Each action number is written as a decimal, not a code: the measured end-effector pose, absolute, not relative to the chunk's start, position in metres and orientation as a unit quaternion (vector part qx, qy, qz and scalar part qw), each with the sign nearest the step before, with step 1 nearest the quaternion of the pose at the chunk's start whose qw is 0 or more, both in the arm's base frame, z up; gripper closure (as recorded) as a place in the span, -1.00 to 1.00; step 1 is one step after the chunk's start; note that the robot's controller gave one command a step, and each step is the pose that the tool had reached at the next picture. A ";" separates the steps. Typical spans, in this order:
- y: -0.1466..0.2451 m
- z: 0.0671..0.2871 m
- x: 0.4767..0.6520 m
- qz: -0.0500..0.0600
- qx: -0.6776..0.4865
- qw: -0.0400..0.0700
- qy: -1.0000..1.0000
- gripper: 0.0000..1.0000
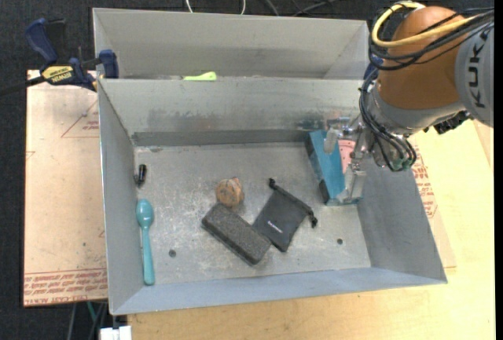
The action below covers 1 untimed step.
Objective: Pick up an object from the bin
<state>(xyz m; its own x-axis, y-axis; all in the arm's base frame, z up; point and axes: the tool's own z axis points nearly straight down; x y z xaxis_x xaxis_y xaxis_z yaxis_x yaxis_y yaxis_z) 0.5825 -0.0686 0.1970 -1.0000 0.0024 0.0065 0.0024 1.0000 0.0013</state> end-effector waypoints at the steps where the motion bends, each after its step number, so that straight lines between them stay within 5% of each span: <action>1: -0.068 0.202 0.584 0.000 0.000 -0.001 -1.000 -1.00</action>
Offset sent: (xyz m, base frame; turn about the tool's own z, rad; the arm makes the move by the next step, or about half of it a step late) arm -0.0402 0.0339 -0.0924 0.0334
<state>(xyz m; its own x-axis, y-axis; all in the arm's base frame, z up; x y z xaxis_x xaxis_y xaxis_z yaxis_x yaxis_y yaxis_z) 0.5840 -0.0683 0.2018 -1.0000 0.0005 -0.0017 0.0005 1.0000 0.0004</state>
